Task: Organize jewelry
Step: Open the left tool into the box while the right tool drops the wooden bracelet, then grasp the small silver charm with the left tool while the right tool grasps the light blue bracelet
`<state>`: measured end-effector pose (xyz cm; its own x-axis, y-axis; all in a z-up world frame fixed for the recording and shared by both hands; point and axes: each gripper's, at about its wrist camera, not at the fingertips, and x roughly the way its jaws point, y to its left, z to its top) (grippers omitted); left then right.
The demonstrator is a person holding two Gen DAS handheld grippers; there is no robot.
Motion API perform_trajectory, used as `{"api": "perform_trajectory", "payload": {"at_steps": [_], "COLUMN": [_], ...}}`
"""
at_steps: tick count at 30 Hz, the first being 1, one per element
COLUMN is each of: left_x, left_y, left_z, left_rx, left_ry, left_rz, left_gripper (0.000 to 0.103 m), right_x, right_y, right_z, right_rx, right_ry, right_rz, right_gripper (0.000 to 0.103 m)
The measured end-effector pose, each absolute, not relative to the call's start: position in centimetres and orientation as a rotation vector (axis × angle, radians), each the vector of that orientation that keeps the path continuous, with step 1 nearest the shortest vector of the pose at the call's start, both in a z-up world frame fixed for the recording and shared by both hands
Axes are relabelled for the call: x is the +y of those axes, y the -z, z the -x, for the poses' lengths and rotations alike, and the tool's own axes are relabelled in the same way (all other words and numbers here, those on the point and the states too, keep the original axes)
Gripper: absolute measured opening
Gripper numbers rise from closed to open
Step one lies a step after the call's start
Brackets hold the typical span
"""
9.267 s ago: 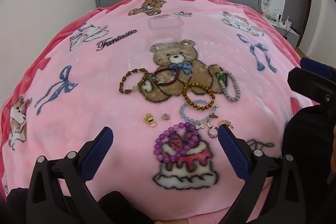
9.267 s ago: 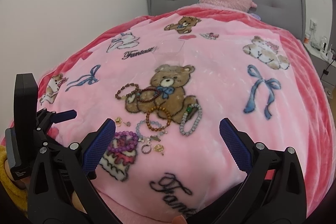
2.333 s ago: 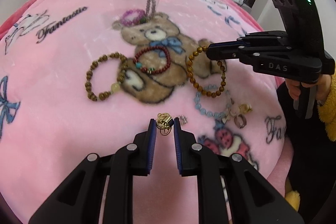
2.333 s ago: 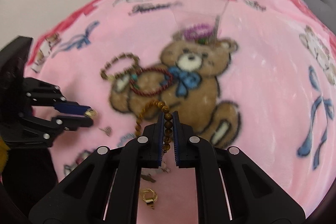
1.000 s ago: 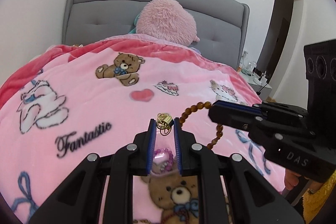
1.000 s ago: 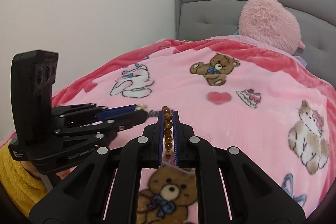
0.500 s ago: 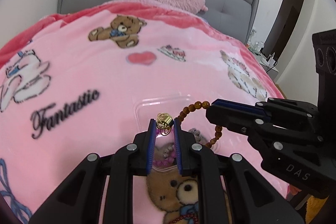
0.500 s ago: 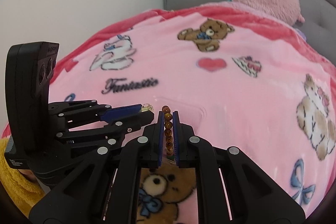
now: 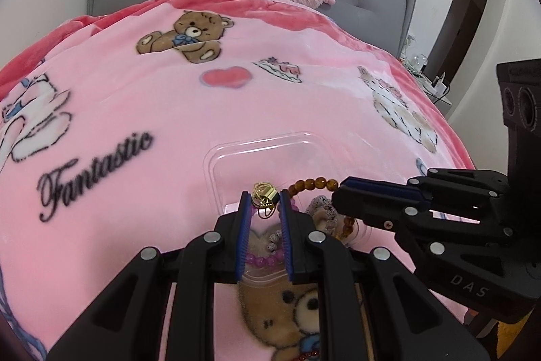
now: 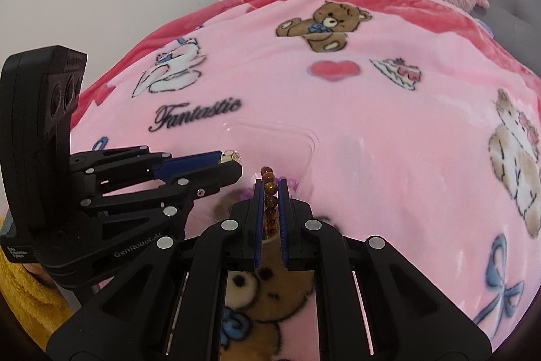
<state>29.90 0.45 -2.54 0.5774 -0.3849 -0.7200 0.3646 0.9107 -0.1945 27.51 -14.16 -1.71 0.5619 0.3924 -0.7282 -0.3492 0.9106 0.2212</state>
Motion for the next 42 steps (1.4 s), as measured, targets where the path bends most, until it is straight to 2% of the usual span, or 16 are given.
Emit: {"api": "perform_trajectory", "payload": {"at_steps": [10,12,14,22,23,24,32,33,34,36,42], "left_x": [1.0,0.9,0.7,1.3,1.6,1.8,3.8,3.8,3.8,3.3,1.6], "left_y": [2.5,2.4,2.1,0.4,0.1,-0.1,-0.1,0.1,0.3,0.9,2.9], "left_z": [-29.1,-29.1,-29.1,-27.4,-26.6,-26.0,-18.0,-17.1,-15.9,-13.1,-8.4], "left_rx": [0.810,0.814,0.811,0.788,0.794,0.799,0.859,0.868,0.876,0.879,0.939], "left_ry": [0.439,0.442,0.443,0.454,0.463,0.473,0.540,0.553,0.571,0.614,0.743], "left_rz": [0.025,0.021,0.011,-0.013,-0.027,-0.042,-0.190,-0.195,-0.204,-0.265,-0.424], "left_gripper": [0.018,0.025,0.027,0.027,0.027,0.027,0.029,0.032,0.039,0.043,0.043], "right_x": [-14.5,-14.7,-15.0,-16.6,-16.9,-17.0,-16.8,-16.7,-16.6,-16.4,-15.2], "right_y": [1.5,1.2,0.7,-1.6,-1.8,-1.9,-0.1,0.3,0.7,1.6,3.5], "right_z": [-26.8,-26.6,-26.4,-23.9,-23.0,-22.2,-15.4,-14.7,-14.1,-12.9,-10.2], "right_rx": [0.852,0.844,0.834,0.798,0.796,0.798,0.896,0.908,0.922,0.951,1.021], "right_ry": [-0.442,-0.446,-0.439,-0.441,-0.449,-0.460,-0.516,-0.524,-0.530,-0.535,-0.527], "right_rz": [-0.083,-0.094,-0.096,-0.125,-0.125,-0.121,-0.066,-0.065,-0.063,-0.080,-0.071], "right_gripper": [0.011,0.011,0.013,0.018,0.027,0.030,0.033,0.035,0.035,0.036,0.036]}}
